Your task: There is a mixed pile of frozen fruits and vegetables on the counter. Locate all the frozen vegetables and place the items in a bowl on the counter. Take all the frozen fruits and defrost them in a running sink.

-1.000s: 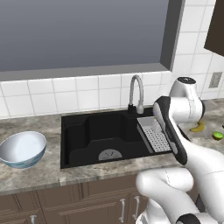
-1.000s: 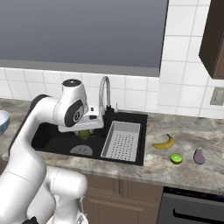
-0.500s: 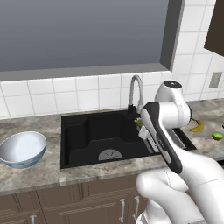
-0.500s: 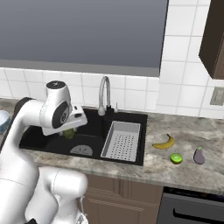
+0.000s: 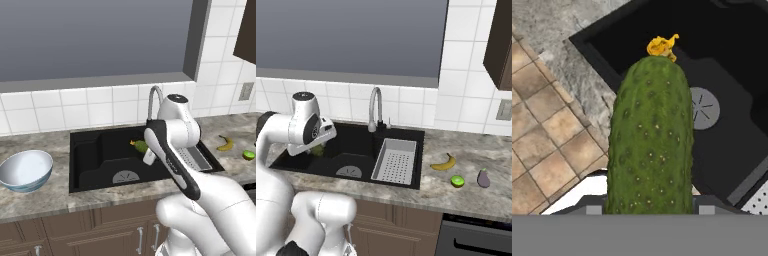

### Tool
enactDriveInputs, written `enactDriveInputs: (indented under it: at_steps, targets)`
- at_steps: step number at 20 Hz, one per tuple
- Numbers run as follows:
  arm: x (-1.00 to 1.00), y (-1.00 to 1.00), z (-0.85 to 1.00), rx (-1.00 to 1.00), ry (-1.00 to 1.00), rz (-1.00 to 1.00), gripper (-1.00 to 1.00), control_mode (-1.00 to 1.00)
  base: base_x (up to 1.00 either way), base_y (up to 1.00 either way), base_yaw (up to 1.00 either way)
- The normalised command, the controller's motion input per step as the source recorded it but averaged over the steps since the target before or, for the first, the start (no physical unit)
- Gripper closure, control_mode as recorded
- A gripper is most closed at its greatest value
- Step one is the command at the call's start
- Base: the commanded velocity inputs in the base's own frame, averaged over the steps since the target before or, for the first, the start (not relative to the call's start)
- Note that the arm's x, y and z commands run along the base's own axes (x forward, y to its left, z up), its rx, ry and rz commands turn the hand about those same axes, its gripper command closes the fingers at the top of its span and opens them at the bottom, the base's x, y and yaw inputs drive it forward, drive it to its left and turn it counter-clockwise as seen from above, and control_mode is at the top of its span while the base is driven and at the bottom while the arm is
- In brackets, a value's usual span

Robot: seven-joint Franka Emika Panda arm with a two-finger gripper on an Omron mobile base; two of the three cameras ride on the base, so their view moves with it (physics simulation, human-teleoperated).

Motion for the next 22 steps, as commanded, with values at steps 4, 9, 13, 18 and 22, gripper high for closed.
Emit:
enactDriveInputs:
  at_steps: [4,9,13,18,22]
  targets:
    - [0.16,0.56,0.06,0.01,0.0,0.25,1.0,-1.0,0.0,0.0,0.0]
    - [0.16,0.56,0.04,0.0,0.0,0.26,1.0,-1.0,0.0,0.0,0.0]
    - [0.27,0.47,0.09,0.0,0.0,0.24,1.0,-1.0,0.0,0.0,0.0]
    - [0.32,0.39,0.12,0.0,-0.02,0.21,1.0,-1.0,0.0,0.0,0.0]
    - [0.33,0.29,0.13,0.01,-0.02,0.17,1.0,-1.0,0.0,0.0,0.0]
